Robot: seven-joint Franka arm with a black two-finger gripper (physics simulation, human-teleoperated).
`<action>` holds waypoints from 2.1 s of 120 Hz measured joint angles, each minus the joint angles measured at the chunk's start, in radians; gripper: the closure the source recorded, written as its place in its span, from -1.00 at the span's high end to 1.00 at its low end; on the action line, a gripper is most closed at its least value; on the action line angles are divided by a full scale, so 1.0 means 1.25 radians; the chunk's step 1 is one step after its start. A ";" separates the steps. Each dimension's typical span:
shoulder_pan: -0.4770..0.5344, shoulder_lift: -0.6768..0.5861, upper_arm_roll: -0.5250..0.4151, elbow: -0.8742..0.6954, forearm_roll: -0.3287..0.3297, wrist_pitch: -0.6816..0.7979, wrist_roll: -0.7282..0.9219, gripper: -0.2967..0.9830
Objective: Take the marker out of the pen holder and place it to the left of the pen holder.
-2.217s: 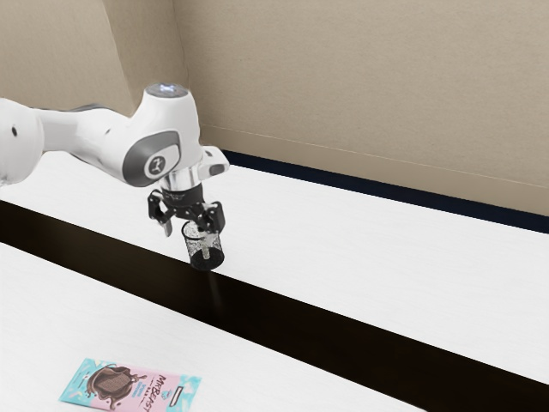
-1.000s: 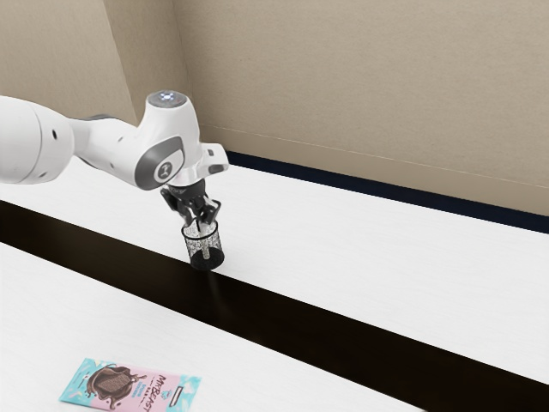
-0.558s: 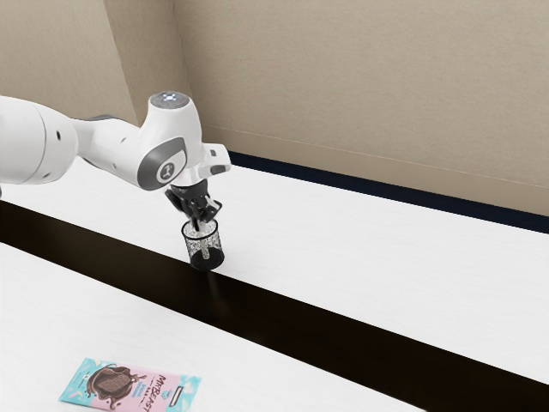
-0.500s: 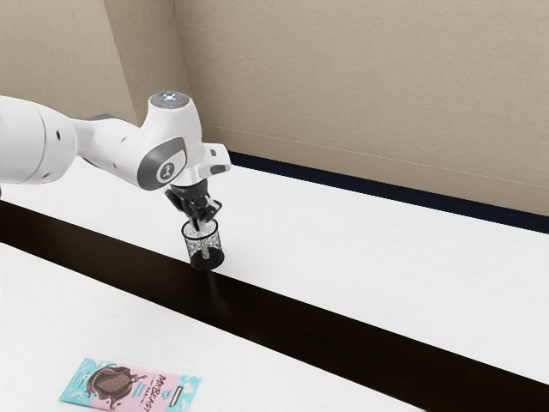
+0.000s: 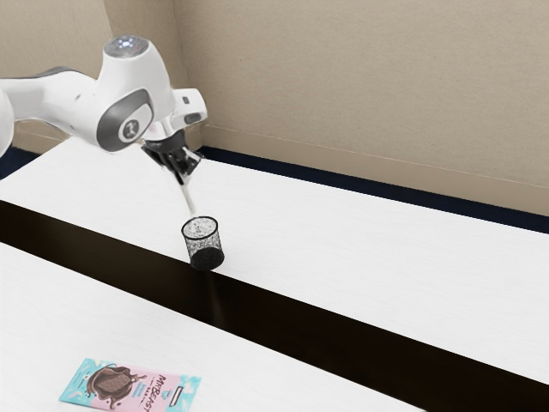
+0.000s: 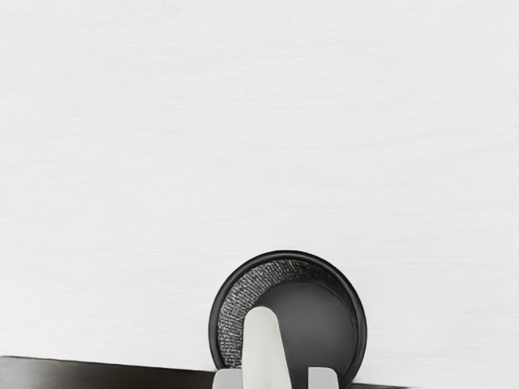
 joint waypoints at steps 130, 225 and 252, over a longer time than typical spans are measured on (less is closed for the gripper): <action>0.255 0.385 -0.029 0.108 -0.005 0.648 0.101 -0.69; 0.148 -0.196 -0.067 0.216 -0.092 0.012 0.099 0.45; 0.045 -0.176 0.021 0.251 -0.091 -0.367 0.010 0.51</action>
